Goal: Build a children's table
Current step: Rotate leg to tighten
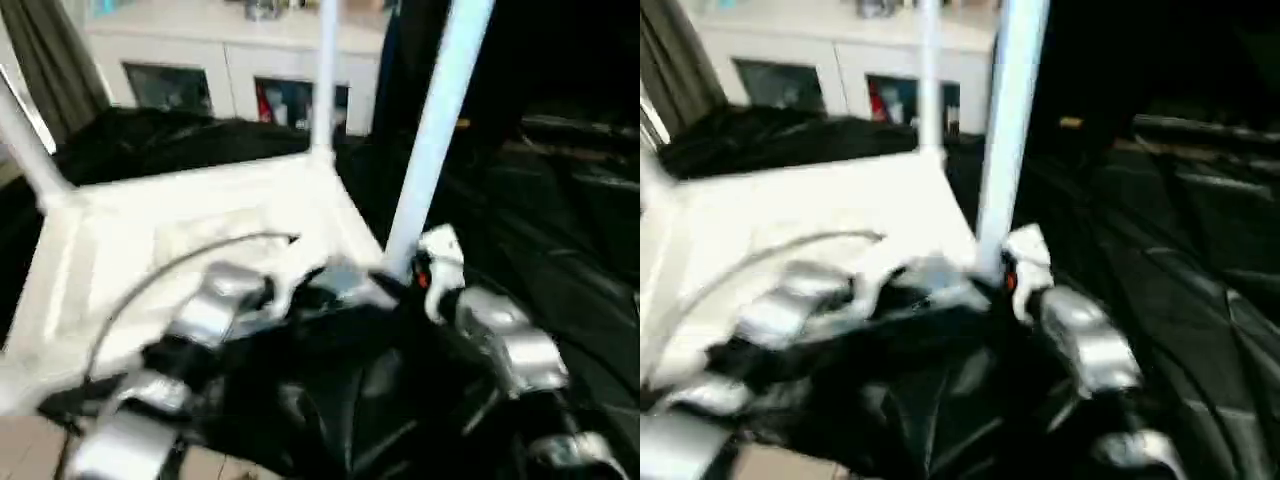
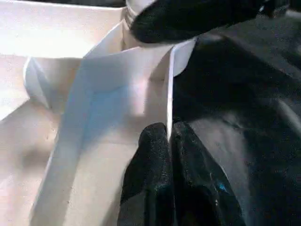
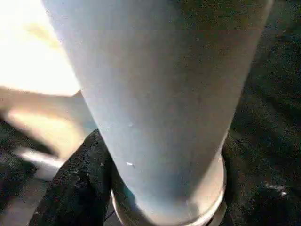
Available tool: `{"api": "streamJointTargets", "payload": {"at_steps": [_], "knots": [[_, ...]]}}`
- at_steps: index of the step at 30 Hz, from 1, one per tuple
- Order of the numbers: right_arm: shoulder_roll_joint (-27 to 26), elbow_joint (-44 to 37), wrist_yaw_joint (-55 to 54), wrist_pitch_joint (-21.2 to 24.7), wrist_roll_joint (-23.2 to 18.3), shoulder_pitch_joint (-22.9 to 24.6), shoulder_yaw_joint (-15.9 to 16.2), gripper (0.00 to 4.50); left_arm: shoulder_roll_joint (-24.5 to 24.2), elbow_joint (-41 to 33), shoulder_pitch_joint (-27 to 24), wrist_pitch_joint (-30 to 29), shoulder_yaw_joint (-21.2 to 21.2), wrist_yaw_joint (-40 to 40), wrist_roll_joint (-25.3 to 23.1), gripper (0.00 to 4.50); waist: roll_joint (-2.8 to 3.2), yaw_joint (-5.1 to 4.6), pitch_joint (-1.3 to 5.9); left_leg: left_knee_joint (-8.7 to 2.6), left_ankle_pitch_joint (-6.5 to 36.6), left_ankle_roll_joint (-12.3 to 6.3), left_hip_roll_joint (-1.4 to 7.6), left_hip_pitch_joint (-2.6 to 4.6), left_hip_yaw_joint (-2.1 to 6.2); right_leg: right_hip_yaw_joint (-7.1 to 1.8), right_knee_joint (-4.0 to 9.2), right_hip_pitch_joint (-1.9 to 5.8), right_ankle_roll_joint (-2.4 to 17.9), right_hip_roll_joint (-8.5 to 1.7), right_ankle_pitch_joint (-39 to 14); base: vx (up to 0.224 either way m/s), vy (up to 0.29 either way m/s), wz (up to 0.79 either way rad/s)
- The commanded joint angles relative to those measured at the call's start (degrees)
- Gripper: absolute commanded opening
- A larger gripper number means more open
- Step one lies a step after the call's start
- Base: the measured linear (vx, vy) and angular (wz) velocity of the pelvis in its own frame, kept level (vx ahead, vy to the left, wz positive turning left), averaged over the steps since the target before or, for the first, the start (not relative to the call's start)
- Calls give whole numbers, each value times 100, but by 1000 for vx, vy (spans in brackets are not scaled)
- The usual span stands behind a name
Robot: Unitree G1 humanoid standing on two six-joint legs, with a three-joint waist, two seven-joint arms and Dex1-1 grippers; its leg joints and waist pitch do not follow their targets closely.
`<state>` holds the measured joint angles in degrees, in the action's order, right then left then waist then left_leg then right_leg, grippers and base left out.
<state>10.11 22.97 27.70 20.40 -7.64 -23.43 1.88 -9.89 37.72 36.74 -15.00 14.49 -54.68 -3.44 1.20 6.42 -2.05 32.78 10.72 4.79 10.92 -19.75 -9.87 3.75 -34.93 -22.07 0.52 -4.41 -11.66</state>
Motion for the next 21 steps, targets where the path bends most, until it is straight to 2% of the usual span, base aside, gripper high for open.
{"api": "streamJointTargets", "payload": {"at_steps": [1, 2, 3, 5, 6, 7, 9, 10, 11, 12, 13, 14, 15, 17, 18, 21], "knots": [[-459, 700, -1041, 205, 199, -88, -22, 270, 478, 455, 286, -65, -74, 895, -40, 0, -8, -19, 233, -422, 1453, 26, 183, 17, 69, -275, 555, 196, 894, -399, -1794, 0, 0, 0], [-459, 700, -1041, 205, 199, -88, -22, 270, 478, 455, 286, -65, -74, 895, -40, 0, 42, -40, 229, -417, 1470, 64, 168, 19, 69, -276, 553, 188, 890, -397, -1849, 0, 0, 0], [-596, 798, -1290, 228, 186, -175, -96, 270, 617, 545, 356, -74, -57, 1022, -53, 0, 22, -32, 248, -416, 1496, 95, 167, 39, 78, -269, 566, 206, 853, -403, -1911, 0, 0, 0], [-624, 817, -1335, 228, 186, -193, -113, 270, 643, 568, 371, -69, -54, 1047, -59, 0, 4, -15, 258, -411, 1411, 48, 175, 36, 74, -287, 549, 217, 882, -402, -1661, 0, 0, 0], [-896, 951, -1634, 168, 230, -382, -204, 270, 885, 832, 525, 39, -12, 1224, -130, 0, 50, -38, 250, -407, 1397, 19, 162, 21, 60, -292, 546, 198, 900, -382, -1546, 0, 0, 0], [-935, 954, -1636, 149, 248, -412, -191, 270, 921, 879, 552, 70, 0, 1230, -143, 0, 23, -31, 269, -405, 1382, 24, 160, 37, 70, -280, 541, 223, 907, -389, -1512, 0, 0, 0], [-973, 823, -1397, -47, 263, -399, -39, 270, 977, 1020, 612, 190, 47, 1198, -179, 0, -3, -27, 268, -402, 1295, -44, 162, 6, 66, -280, 532, 240, 903, -389, -1402, 0, 0, 0], [-973, 823, -1397, -47, 263, -399, -39, 270, 977, 1020, 612, 190, 47, 1198, -179, 0, 13, -16, 273, -398, 1254, -77, 167, 6, 64, -284, 530, 239, 893, -396, -1377, 0, 0, 0], [-967, 765, -1310, -102, 239, -373, -10, 325, 971, 1052, 617, 219, 65, 1175, -191, 0, 4, -17, 271, -403, 1202, -108, 167, -14, 67, -280, 524, 249, 891, -396, -1346, 0, 0, 0], [-898, 636, -1101, -142, 184, -326, 19, 339, 904, 1015, 581, 232, 94, 1027, -185, 0, 9, -14, 272, -401, 1185, -117, 168, -15, 65, -280, 526, 250, 889, -399, -1349, 0, 0, 0], [-798, 509, -876, -190, 144, -285, 68, 339, 811, 957, 533, 223, 128, 855, -174, 0, -38, 8, 268, -403, 1171, -168, 173, -17, 65, -278, 524, 255, 874, -408, -1418, 0, 0, 0], [-675, 379, -601, -209, 120, -247, 159, 339, 711, 880, 479, 221, 161, 684, -165, 0, -20, 20, 268, -404, 1188, -183, 182, -10, 66, -278, 529, 248, 867, -411, -1442, 0, 0, 0], [-543, 233, -297, -178, 88, -201, 268, 348, 613, 800, 423, 225, 205, 497, -155, 0, -45, 22, 269, -408, 1185, -225, 185, -41, 72, -275, 524, 271, 840, -417, -1451, 0, 0, 0], [-417, 108, -15, -140, 61, -160, 384, 377, 535, 769, 391, 254, 245, 335, -153, 0, -39, 20, 274, -402, 1032, -277, 190, -66, 78, -276, 501, 276, 868, -419, -1244, 0, 0, 0], [-136, -175, 511, -112, 12, -53, 581, 377, 334, 616, 297, 270, 319, -7, -139, 0, -39, 28, 280, -392, 928, -300, 200, -66, 80, -271, 478, 283, 921, -416, -1028, 0, 0, 0], [-9, -294, 759, -107, -16, -6, 657, 377, 251, 561, 261, 301, 343, -165, -128, 0, -42, 10, 287, -368, 785, -377, 191, -78, 65, -263, 443, 292, 1068, -415, -696, 0, 0, 0]]}}
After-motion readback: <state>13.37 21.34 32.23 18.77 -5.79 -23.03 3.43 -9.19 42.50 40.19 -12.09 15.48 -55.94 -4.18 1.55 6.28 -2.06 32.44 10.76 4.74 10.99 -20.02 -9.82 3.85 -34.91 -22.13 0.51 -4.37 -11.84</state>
